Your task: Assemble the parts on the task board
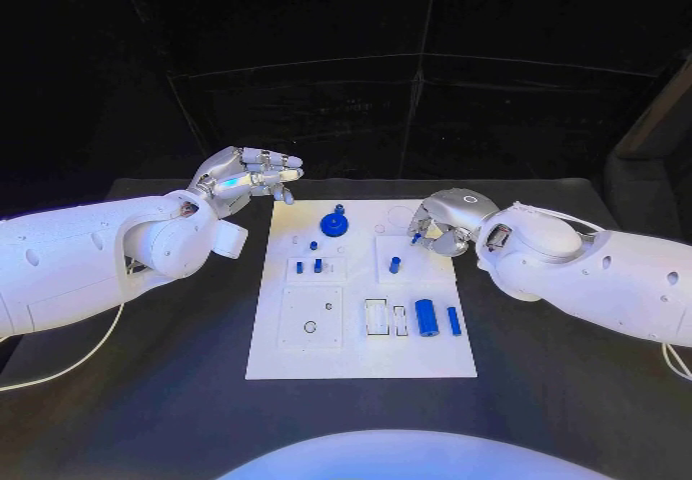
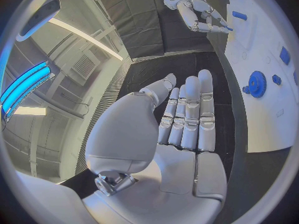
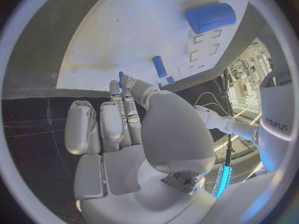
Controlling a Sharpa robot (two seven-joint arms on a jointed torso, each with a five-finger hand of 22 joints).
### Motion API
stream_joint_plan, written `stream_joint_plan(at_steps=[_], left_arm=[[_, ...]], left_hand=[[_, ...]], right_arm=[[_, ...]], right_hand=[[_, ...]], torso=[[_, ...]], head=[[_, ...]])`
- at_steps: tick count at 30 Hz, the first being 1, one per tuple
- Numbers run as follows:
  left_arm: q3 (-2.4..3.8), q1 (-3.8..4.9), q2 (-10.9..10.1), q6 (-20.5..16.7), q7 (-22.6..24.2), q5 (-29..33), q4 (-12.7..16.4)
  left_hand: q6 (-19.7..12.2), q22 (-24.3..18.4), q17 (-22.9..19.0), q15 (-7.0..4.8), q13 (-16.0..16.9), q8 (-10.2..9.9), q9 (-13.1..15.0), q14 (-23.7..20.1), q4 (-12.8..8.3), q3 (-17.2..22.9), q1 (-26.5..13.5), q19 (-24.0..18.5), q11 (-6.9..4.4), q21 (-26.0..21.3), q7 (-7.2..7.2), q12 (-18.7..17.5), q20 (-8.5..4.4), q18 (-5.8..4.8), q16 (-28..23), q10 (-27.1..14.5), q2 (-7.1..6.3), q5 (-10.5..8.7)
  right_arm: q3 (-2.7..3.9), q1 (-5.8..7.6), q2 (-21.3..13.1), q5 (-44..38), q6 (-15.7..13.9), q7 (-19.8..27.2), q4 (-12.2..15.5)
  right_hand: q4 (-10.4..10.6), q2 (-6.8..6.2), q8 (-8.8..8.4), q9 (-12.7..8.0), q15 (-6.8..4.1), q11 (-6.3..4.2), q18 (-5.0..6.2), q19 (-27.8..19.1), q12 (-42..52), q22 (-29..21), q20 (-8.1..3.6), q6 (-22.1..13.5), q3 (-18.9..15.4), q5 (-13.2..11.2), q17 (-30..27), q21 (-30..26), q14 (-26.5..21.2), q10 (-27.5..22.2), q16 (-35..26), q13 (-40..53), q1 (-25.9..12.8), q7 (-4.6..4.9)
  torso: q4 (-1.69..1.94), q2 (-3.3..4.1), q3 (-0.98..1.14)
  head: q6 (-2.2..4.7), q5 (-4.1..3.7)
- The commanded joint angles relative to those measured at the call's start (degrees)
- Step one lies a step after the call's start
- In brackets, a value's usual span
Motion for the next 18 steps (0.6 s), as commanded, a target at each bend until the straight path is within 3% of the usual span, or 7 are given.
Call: stream_joint_plan(at_steps=[1,5,7,10,15,18], left_arm=[[0.04,0.09,0.0,-0.1,1.2,0.3,0.0],[0.05,0.09,0.1,-0.6,1.7,0.5,0.1],[0.05,0.09,0.2,-0.7,1.9,0.8,0.0],[0.05,0.09,0.4,-0.8,2.0,1.1,0.0],[0.04,0.11,0.6,-0.9,1.7,1.3,0.1],[0.04,0.12,0.7,-0.9,1.7,1.3,0.1]], left_hand=[[-0.1,-0.1,-0.1,0.26,-0.1,0.0,-0.1,0.0,0.0,-0.5,0.4,0.1,0.28,-0.2,0.36,0.2,0.12,0.71,-0.2,0.0,0.04,-0.05],[-0.1,-0.1,-0.1,0.26,-0.1,0.0,-0.1,0.0,0.0,-0.5,0.4,0.1,0.29,-0.2,0.37,0.2,0.12,0.72,-0.2,0.0,0.06,-0.05],[-0.1,-0.1,-0.1,0.26,-0.1,0.0,-0.1,0.0,0.0,-0.5,0.4,0.1,0.29,-0.2,0.37,0.2,0.12,0.72,-0.2,0.0,0.06,-0.05],[-0.1,-0.1,-0.1,0.26,-0.1,0.0,-0.1,0.0,0.0,-0.5,0.4,0.1,0.29,-0.2,0.37,0.2,0.12,0.72,-0.2,0.0,0.06,-0.05],[-0.1,-0.1,-0.2,0.28,-0.1,0.0,-0.1,0.1,0.0,-0.6,0.4,0.1,0.32,-0.2,0.41,0.2,0.14,0.71,-0.2,-0.1,0.08,-0.05],[-0.1,-0.1,-0.2,0.28,-0.1,0.0,-0.1,0.1,0.0,-0.6,0.4,0.1,0.32,-0.2,0.41,0.2,0.14,0.71,-0.2,-0.1,0.08,-0.05]], right_arm=[[0.56,0.2,-1.1,2.4,-2.3,0.4,3.3],[1.31,0.23,-1.4,3.1,-2.4,-0.1,6.4],[1.52,0.24,-0.9,3.2,-2.4,-0.2,7.6],[1.67,0.24,0.4,3.4,-2.2,-0.3,8.4],[1.74,0.22,4.1,3.5,-1.1,0.0,8.4],[1.69,0.19,5.9,3.5,-0.3,0.2,8.1]], right_hand=[[-0.3,0.17,-0.01,0.0,-0.34,0.19,-1.14,0.3,-0.2,0.1,-0.03,0.3,0.0,0.4,0.0,0.4,1.4,0.4,0.4,0.0,0.0,0.05],[-0.4,0.14,-0.07,0.0,-0.33,0.21,-1.14,0.3,-0.2,0.1,-0.02,0.3,0.0,0.4,0.0,0.4,1.3,0.4,0.4,0.0,0.0,0.07],[-0.4,0.14,-0.07,0.0,-0.33,0.21,-1.14,0.3,-0.2,0.1,-0.02,0.3,0.0,0.4,0.0,0.4,1.3,0.4,0.4,0.0,0.0,0.07],[-0.4,0.16,-0.11,-0.1,-0.32,0.22,-1.14,0.3,-0.3,0.1,-0.02,0.3,0.1,0.5,-0.1,0.4,1.3,0.4,0.4,0.0,0.1,0.09],[-0.5,0.2,-0.21,-0.1,-0.3,0.27,-1.13,0.3,-0.4,0.1,-0.01,0.2,0.2,0.5,-0.2,0.4,1.3,0.3,0.4,0.0,0.1,0.15],[-0.5,0.22,-0.24,-0.1,-0.29,0.29,-1.13,0.2,-0.4,0.0,0.0,0.1,0.2,0.5,-0.2,0.4,1.3,0.3,0.3,0.0,0.1,0.17]], torso=[[0.12,-0.05,-0.11],[0.07,-0.05,-0.22],[0.1,-0.05,-0.07],[0.08,-0.05,-0.02],[0.14,0.07,-0.18],[0.11,0.09,-0.14]], head=[[-0.03,0.05],[0.28,0.23],[0.27,0.33],[0.34,0.7],[0.04,2.84],[-0.33,3.81]])
